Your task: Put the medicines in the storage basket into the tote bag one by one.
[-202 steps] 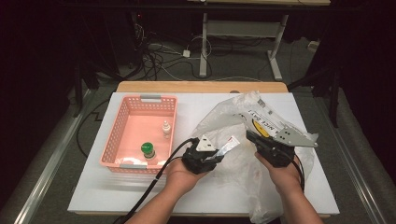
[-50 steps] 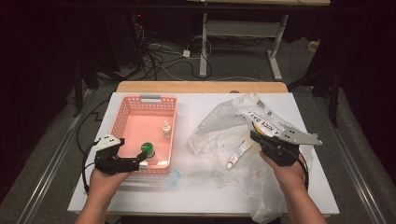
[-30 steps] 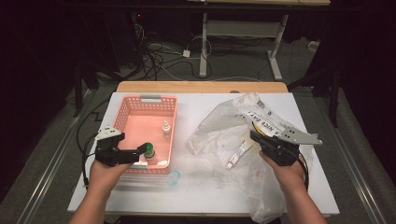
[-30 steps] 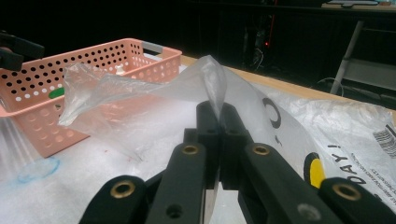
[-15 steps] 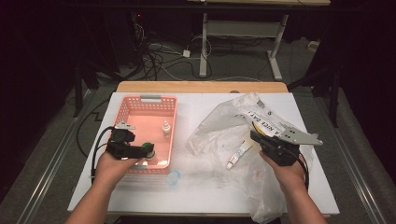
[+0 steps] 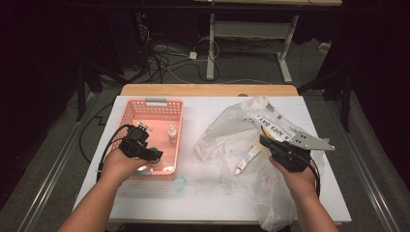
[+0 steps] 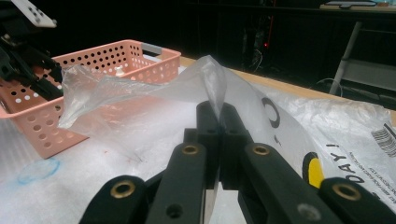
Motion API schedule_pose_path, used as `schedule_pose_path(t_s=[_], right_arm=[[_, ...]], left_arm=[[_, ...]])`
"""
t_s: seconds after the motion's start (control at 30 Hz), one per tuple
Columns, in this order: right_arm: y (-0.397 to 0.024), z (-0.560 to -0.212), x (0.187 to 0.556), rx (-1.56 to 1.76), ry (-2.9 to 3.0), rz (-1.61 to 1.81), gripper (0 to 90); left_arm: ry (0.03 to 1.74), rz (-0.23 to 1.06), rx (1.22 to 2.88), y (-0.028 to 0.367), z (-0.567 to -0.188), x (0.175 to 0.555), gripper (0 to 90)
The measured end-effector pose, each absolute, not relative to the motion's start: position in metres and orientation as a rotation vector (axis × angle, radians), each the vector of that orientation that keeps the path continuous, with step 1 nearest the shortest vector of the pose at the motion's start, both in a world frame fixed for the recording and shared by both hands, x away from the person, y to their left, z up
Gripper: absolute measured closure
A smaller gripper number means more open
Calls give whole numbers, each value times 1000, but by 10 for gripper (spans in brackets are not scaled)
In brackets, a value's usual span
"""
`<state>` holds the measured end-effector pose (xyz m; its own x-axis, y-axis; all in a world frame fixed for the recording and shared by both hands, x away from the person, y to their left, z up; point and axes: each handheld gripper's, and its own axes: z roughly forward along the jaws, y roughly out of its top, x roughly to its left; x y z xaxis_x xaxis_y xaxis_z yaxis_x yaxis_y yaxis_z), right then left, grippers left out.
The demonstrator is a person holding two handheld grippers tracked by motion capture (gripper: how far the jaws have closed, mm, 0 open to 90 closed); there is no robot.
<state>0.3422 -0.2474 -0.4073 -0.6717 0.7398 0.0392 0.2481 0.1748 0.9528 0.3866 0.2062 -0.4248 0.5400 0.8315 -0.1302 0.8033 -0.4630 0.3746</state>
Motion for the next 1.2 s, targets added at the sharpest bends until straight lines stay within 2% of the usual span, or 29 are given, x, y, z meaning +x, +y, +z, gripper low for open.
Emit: schedule_pose_path(t_s=[0.37, 0.73, 1.2], right_arm=[[-247, -408, 342, 933, 2021, 1511, 900], [-246, -409, 342, 937, 2024, 1508, 900], [-247, -409, 343, 938, 2018, 1510, 900]], left_arm=[[1343, 90, 2475, 199, -430, 392, 491], [1334, 113, 2477, 198, -430, 390, 503], [1294, 182, 2345, 207, -419, 377, 505]])
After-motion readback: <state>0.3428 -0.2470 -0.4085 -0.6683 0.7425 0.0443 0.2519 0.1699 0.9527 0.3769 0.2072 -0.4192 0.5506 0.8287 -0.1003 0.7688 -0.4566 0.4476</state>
